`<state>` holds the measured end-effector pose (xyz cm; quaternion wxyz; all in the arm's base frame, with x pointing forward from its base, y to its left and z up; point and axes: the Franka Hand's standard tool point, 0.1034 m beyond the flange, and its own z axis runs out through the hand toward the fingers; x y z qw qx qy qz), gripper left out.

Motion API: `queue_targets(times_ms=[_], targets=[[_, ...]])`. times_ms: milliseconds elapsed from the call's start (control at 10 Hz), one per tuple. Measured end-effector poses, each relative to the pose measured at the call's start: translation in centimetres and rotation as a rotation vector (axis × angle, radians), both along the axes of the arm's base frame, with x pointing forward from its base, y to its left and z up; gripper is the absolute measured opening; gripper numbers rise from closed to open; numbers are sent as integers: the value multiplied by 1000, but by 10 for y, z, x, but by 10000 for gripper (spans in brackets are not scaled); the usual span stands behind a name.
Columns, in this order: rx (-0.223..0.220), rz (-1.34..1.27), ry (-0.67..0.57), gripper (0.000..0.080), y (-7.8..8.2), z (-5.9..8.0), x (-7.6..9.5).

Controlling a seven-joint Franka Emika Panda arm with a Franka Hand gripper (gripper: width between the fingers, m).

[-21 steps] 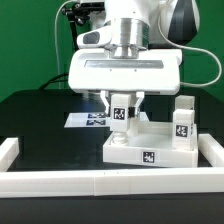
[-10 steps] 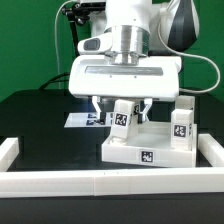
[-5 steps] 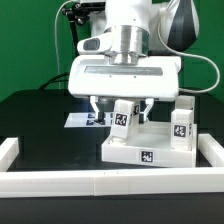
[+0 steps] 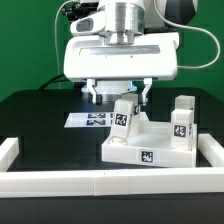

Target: Assemble square table

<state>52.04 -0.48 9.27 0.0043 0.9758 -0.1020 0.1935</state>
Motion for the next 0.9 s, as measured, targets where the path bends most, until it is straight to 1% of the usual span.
queue_targets(times_ms=[100, 200, 300, 400, 500, 600, 700, 900], targets=[[-1, 0, 0, 648, 0, 0, 0], [21, 4, 47, 648, 2, -5, -3], [68, 2, 140, 648, 4, -11, -4], [98, 0, 194, 648, 3, -11, -2], [130, 11, 270, 648, 4, -11, -3], [147, 18, 319, 648, 3, -11, -1], [144, 15, 316, 648, 0, -12, 1], [141, 15, 312, 648, 0, -13, 1]])
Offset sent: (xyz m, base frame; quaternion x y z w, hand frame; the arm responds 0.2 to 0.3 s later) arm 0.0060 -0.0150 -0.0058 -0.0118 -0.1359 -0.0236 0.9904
